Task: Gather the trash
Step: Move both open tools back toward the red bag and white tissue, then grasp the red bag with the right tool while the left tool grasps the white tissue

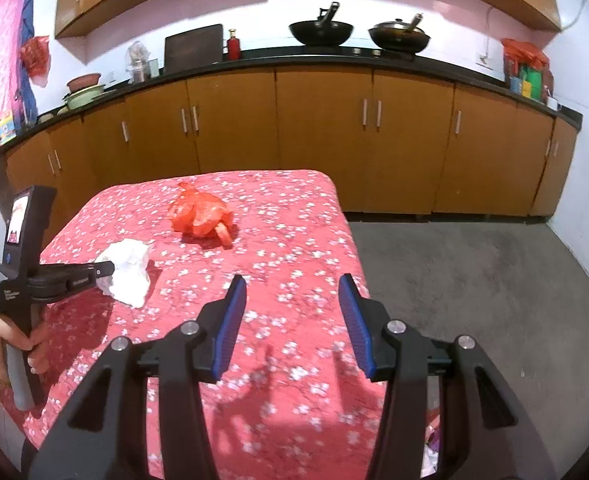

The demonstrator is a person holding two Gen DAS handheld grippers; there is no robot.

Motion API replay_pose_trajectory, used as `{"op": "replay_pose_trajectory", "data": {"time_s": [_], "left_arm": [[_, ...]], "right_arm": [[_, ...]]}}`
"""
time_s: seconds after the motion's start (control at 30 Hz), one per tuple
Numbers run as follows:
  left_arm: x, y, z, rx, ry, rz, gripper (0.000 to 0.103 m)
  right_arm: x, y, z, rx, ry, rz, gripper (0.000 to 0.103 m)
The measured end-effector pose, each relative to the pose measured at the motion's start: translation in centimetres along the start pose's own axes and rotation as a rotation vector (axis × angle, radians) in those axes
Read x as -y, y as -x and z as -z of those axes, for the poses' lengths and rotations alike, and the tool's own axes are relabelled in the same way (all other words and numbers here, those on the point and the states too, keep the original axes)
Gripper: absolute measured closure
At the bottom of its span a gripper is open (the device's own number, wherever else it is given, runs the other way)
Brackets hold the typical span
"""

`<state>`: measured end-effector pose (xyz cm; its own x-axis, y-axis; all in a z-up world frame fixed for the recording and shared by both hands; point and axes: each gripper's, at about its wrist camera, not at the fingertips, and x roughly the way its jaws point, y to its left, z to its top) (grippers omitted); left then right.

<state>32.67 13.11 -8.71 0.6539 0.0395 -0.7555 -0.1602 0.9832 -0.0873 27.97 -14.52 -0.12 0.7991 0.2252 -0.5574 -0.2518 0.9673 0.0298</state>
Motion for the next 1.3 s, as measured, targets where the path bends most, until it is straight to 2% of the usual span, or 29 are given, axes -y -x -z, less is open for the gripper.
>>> {"op": "replay_pose_trajectory", "data": {"time_s": [0.17,0.33,0.47,0.63,0.73,0.93,1.0,1.03,1.07,1.17,1.3], "left_arm": [[-4.6,1.1,0.6,0.041,0.034,-0.088,0.101],[-8.5,1.9,1.1,0.046,0.061,-0.169,0.101],[-10.0,2.3,1.0,0.043,0.09,-0.164,0.101],[-10.9,1.7,0.7,0.016,0.123,-0.141,0.101],[-11.5,1.0,0.7,-0.002,0.139,-0.128,0.101],[-11.1,1.2,1.0,-0.001,0.13,-0.128,0.101],[-11.0,1.2,1.0,-0.002,0.126,-0.132,0.101],[-11.0,1.3,1.0,-0.002,0.123,-0.134,0.101],[-10.8,1.3,1.0,-0.002,0.118,-0.137,0.101],[-10.5,1.7,1.0,0.019,0.1,-0.143,0.101],[-9.3,3.9,1.6,0.111,0.062,-0.123,0.101]], "right_arm": [[-2.0,-1.8,-0.8,-0.019,0.018,-0.019,0.055],[-3.5,-5.2,-2.4,-0.06,-0.027,-0.053,0.055],[-5.0,-8.7,-4.0,-0.1,-0.07,-0.082,0.055],[-7.0,-12.2,-5.9,-0.116,-0.077,-0.075,0.055],[-7.7,-14.4,-7.0,-0.144,-0.115,-0.081,0.048],[-8.4,-17.0,-7.0,-0.193,-0.128,-0.067,0.048],[-8.4,-17.2,-6.7,-0.193,-0.125,-0.079,0.066],[-8.4,-17.1,-6.6,-0.196,-0.116,-0.079,0.081],[-8.5,-17.0,-6.6,-0.194,-0.108,-0.08,0.089],[-8.3,-15.5,-6.3,-0.172,-0.079,-0.077,0.094],[-6.7,-11.6,-6.0,-0.101,-0.064,-0.054,0.096]]}}
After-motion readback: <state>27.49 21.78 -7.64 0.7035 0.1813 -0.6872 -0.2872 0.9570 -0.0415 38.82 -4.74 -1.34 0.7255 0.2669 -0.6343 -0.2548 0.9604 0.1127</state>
